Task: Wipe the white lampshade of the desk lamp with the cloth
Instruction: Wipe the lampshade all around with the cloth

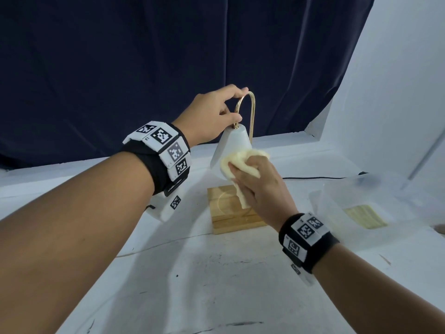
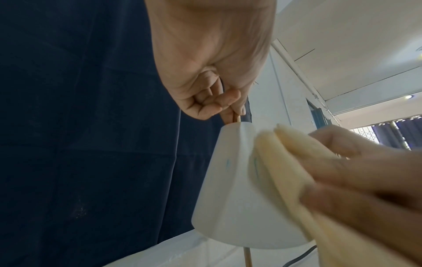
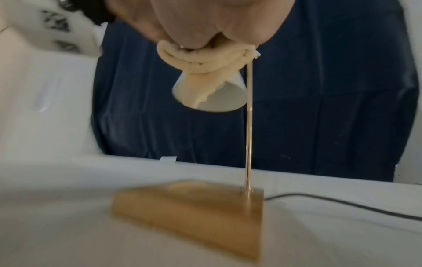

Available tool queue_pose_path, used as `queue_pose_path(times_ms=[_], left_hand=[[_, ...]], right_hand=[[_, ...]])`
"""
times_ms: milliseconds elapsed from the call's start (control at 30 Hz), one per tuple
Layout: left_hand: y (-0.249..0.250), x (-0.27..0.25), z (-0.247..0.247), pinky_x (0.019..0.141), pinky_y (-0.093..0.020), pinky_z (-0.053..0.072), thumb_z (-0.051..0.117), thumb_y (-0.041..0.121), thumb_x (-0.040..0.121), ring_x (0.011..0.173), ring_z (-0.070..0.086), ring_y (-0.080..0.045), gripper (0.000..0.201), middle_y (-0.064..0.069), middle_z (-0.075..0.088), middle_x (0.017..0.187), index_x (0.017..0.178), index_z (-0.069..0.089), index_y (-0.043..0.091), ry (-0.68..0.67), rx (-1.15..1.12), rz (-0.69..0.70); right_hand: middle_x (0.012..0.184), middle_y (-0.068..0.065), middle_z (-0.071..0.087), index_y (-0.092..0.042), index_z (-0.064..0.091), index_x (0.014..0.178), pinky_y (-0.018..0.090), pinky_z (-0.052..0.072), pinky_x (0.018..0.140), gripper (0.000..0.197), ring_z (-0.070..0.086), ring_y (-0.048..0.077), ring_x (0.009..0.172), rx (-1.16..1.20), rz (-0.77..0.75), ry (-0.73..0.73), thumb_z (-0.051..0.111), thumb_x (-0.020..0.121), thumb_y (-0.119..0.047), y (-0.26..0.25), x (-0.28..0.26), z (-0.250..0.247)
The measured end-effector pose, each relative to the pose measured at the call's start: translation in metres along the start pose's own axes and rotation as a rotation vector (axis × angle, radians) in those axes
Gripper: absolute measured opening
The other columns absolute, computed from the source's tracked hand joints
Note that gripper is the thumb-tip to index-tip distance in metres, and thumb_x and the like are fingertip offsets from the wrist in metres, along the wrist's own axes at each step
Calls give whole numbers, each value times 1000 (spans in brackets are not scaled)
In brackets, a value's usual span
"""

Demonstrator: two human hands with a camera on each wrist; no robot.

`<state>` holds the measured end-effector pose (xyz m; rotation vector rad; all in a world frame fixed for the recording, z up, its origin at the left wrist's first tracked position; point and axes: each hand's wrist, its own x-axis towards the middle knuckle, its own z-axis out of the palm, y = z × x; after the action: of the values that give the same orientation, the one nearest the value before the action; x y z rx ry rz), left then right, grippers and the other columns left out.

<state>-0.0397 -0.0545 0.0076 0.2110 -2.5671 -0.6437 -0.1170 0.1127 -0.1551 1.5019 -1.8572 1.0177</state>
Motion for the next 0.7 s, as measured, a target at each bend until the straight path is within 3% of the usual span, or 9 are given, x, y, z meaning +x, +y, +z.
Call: queue_pose_path(times_ms=[67,167,300,500,700], left_hand=[[1,-1,0,61,-10,40,65,22,103,50,51,4,50,-6,78,83,148,53,39,1,6,0],[2,-1,0,54,-5,36,65,21,103,49,51,5,49,-8,78,84,148,53,37,0,5,2],[2,-1,-1,54,-6,38,65,22,103,48,51,5,48,-6,79,84,147,54,35,0,5,-1],[2,-2,0,54,-5,36,66,21,103,50,53,7,49,-4,77,80,148,54,37,0,2,-4],[3,-1,-1,53,-6,36,66,20,103,48,52,6,49,-7,77,82,147,54,35,0,6,1]], right_hand=[[120,12,55,-17,69,133,41,55,76,35,57,31,98,-18,-22,-42,67,99,-15,4,-9,-4],[120,9,49,-18,69,135,42,55,75,35,57,29,94,-42,19,33,66,100,-16,10,-1,-11],[120,9,47,-15,70,132,43,56,77,32,58,32,95,-39,33,90,66,100,-16,0,22,-5],[120,14,55,-20,70,132,45,58,68,34,57,30,100,-82,-64,-136,69,98,-15,-2,-1,-4],[116,13,52,-18,69,133,46,56,67,33,56,32,92,-68,3,13,66,100,-16,-5,23,-10]])
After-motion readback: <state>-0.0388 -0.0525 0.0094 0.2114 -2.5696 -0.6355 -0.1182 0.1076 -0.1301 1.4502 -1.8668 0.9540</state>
